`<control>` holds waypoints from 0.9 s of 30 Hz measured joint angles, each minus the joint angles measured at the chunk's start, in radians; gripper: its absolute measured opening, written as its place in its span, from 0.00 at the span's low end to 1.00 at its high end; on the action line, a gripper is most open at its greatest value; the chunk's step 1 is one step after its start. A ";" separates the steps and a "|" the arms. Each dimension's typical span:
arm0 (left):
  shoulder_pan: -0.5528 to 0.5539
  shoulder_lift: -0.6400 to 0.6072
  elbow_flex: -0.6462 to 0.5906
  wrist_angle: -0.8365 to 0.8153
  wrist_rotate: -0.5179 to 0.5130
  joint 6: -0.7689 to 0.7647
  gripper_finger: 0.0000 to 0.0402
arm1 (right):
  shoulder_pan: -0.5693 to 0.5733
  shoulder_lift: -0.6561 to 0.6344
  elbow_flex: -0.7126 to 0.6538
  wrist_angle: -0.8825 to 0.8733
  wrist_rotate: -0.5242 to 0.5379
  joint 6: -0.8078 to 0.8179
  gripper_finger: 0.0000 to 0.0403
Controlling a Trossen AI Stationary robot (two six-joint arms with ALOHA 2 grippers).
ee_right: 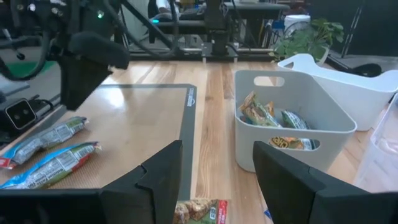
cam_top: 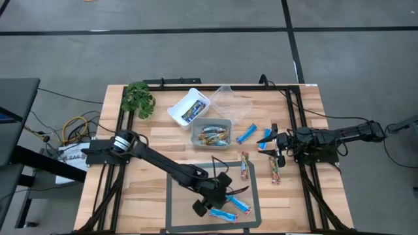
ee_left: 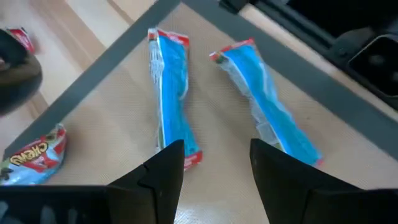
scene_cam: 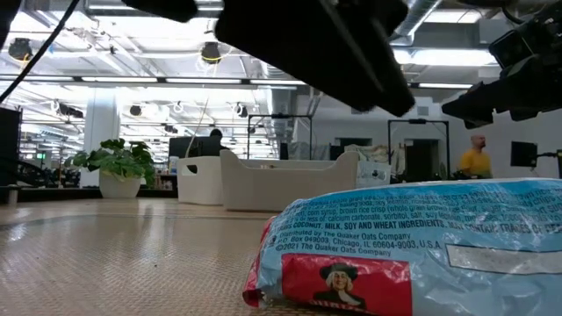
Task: Pick and place Granola Bars by type
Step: Put the red granola bar into the transparent bin
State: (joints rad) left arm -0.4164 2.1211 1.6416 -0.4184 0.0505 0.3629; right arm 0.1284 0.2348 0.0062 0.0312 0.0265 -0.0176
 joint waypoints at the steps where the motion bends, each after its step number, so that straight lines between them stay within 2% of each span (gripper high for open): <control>1: 0.000 0.015 0.023 -0.014 -0.012 0.005 0.44 | 0.000 0.000 0.000 0.000 0.000 0.000 0.47; 7: 0.002 0.114 0.161 -0.075 -0.087 0.046 0.44 | 0.000 0.001 0.000 -0.001 0.000 0.000 0.47; 13: 0.018 0.197 0.246 -0.090 -0.092 0.063 0.44 | 0.000 0.001 0.000 -0.001 0.000 0.000 0.47; 23: 0.031 0.240 0.273 -0.089 -0.094 0.074 0.44 | 0.000 0.001 0.000 -0.001 0.000 0.000 0.47; 27: 0.031 0.240 0.273 -0.095 -0.045 0.053 0.44 | 0.000 0.001 0.000 -0.001 0.000 0.000 0.47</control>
State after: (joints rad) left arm -0.3851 2.3608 1.9144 -0.5133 0.0056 0.4157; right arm 0.1284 0.2356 0.0063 0.0303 0.0265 -0.0174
